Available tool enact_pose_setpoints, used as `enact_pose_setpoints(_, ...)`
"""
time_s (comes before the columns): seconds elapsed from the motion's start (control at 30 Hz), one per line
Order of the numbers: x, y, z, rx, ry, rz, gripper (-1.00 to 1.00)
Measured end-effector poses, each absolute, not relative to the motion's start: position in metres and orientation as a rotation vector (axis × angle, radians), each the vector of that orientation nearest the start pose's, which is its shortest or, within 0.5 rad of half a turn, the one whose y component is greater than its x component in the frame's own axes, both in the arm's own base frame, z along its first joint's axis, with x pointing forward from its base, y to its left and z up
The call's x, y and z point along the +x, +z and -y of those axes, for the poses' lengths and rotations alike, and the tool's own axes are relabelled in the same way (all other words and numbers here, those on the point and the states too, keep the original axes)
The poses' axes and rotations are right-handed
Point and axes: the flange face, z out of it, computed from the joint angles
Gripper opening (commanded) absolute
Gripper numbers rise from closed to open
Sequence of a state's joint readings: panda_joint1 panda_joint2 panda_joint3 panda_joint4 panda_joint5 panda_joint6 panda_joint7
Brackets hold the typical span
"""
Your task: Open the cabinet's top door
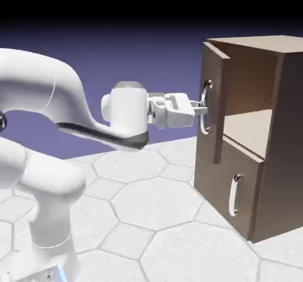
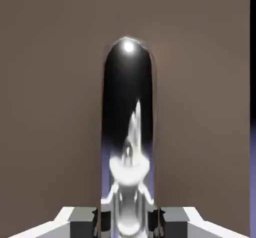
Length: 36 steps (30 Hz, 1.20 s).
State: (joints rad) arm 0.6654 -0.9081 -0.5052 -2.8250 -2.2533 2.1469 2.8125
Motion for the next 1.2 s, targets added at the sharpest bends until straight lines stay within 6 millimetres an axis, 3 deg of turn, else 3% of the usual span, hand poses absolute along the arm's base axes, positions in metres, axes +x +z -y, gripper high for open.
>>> enact_pose_setpoints(0.17,0.327,0.474,-0.051,-1.656,-2.098,-1.303,-1.0)
enact_pose_setpoints(0.47,0.326,0.475,-0.053,-1.655,-2.106,-1.304,-1.0)
enact_pose_setpoints(0.77,0.313,0.474,-0.078,-1.628,-2.151,-1.398,-1.0)
enact_pose_setpoints(0.97,0.298,0.474,-0.112,-1.582,-2.21,-1.53,-1.0)
enact_pose_setpoints(1.2,0.282,0.475,-0.168,-1.5,-2.292,-1.735,-1.0)
